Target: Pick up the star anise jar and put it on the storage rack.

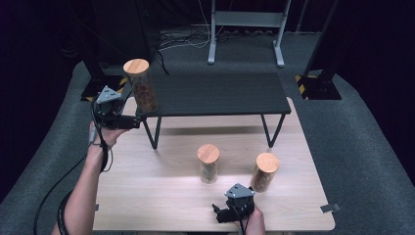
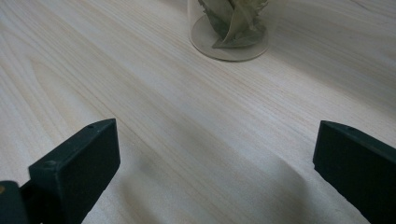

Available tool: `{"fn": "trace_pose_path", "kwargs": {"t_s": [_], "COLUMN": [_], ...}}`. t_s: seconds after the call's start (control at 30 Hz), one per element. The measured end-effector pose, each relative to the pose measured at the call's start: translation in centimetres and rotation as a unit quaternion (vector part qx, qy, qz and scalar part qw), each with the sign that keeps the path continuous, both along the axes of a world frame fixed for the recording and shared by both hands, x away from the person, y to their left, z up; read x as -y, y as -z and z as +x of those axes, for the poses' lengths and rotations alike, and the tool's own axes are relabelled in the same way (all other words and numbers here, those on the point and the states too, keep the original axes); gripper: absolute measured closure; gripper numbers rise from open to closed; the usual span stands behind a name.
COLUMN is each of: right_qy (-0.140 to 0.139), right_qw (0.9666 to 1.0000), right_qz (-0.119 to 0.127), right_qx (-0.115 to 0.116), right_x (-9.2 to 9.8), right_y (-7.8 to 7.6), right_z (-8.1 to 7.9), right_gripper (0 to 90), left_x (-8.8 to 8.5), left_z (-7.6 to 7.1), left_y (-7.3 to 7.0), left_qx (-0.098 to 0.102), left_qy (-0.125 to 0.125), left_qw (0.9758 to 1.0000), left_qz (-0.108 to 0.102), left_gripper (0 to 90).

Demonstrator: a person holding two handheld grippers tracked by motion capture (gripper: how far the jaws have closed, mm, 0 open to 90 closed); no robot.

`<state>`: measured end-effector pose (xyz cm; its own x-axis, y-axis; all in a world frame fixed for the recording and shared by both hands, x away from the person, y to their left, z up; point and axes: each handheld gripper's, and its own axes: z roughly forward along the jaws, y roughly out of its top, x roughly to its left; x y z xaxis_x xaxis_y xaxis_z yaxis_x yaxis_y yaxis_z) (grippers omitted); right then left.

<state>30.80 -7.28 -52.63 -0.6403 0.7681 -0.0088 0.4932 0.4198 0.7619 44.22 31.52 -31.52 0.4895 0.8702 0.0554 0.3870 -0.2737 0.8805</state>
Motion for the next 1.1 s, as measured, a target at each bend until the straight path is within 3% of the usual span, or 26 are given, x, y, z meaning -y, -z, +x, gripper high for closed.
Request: {"fn": "trace_pose_path", "kwargs": {"t_s": [0.4, 0.6, 0.87, 1.1], "right_qy": [0.001, 0.001, 0.001, 0.001], "right_qw": [1.0000, 1.0000, 1.0000, 1.0000], "right_qz": [-0.004, -0.005, -0.004, -0.004], "right_qx": [-0.002, -0.002, -0.002, -0.002], "right_x": [-0.1, -0.1, -0.1, -0.1], "right_y": [0.0, 0.0, 0.0, 0.0], "right_z": [0.0, 0.0, 0.0, 0.0], "right_gripper": [0.0, 0.0, 0.0, 0.0], "left_x": [0.0, 0.1, 0.5, 1.1], "left_z": [-2.8, -3.9, -5.3, -6.3], "left_y": [5.6, 9.5, 14.8, 17.9], "left_qx": [-0.025, -0.054, -0.104, -0.132], "left_qy": [0.013, 0.011, 0.017, 0.020], "left_qw": [0.9993, 0.9981, 0.9941, 0.9908], "left_qz": [0.024, 0.029, 0.024, 0.022], "left_gripper": [0.0, 0.0, 0.0, 0.0]}}
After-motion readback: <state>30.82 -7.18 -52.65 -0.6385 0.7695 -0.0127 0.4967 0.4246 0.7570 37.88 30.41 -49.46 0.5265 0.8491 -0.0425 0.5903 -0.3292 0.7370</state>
